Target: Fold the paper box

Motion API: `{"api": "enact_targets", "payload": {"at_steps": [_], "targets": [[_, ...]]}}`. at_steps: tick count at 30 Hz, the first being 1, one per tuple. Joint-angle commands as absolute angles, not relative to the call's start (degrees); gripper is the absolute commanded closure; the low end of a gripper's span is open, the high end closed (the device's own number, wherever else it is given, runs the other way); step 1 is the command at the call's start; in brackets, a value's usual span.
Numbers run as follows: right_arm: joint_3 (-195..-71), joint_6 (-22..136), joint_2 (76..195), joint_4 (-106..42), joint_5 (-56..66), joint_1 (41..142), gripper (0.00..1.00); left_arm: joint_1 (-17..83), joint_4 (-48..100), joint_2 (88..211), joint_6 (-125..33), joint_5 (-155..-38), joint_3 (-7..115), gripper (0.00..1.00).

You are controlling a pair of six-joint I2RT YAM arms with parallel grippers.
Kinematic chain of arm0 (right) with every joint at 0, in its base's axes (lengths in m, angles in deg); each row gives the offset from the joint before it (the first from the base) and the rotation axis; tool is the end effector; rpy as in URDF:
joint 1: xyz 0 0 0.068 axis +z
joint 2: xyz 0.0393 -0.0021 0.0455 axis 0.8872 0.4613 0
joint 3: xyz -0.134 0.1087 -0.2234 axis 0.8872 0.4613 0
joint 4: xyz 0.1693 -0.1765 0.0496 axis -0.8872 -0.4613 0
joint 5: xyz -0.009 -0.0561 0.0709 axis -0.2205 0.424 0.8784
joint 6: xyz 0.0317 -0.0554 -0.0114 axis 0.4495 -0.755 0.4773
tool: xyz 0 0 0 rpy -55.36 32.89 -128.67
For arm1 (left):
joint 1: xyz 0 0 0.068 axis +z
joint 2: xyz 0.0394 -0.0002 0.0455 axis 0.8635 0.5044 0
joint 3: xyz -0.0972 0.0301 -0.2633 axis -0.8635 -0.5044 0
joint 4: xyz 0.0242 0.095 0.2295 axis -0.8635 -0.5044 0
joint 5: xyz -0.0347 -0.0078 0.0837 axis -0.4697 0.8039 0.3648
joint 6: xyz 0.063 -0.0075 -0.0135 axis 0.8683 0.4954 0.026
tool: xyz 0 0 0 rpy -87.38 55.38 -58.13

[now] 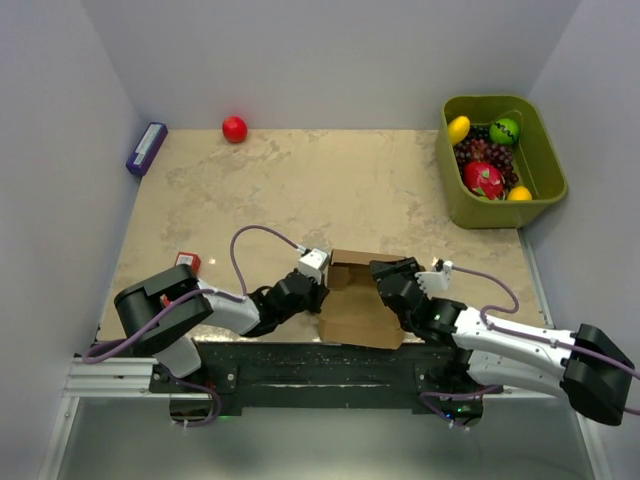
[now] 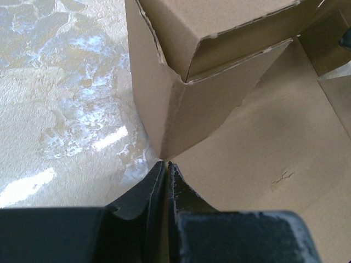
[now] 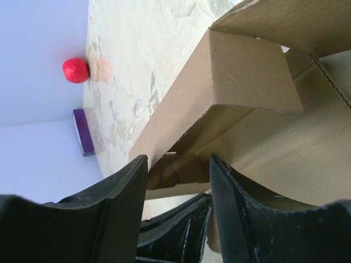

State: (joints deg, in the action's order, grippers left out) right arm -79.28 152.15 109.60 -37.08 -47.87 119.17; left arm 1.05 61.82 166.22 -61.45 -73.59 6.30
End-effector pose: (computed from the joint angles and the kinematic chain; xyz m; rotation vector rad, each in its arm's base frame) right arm 0.1265 0.1272 0.1930 1.1893 1.7746 0.8238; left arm 0.1576 -0.2337 0.1350 0.4169 2.0916 -0.6445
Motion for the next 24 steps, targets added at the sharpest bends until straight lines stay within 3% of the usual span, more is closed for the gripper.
{"api": "enact_targets", "payload": {"at_steps": [1, 9, 16, 24], "targets": [[-81.67, 152.13, 111.46, -34.36, -53.61, 118.34, 0.48, 0.47, 62.69, 165.15, -60.9, -71.79, 7.76, 0.89], [-82.11, 150.55, 113.92, -31.81, -53.26, 116.49, 0.5, 0.12, 62.25, 164.72, -60.81, -71.17, 7.76, 0.9], [-80.88, 151.16, 116.74, -29.88, -50.8, 116.32, 0.64, -0.06, 61.64, 164.45, -59.58, -70.47, 8.11, 0.85], [-80.27, 152.3, 118.41, -29.34, -48.6, 116.32, 0.71, -0.15, 61.81, 160.94, -58.09, -69.07, 6.97, 0.8]]}}
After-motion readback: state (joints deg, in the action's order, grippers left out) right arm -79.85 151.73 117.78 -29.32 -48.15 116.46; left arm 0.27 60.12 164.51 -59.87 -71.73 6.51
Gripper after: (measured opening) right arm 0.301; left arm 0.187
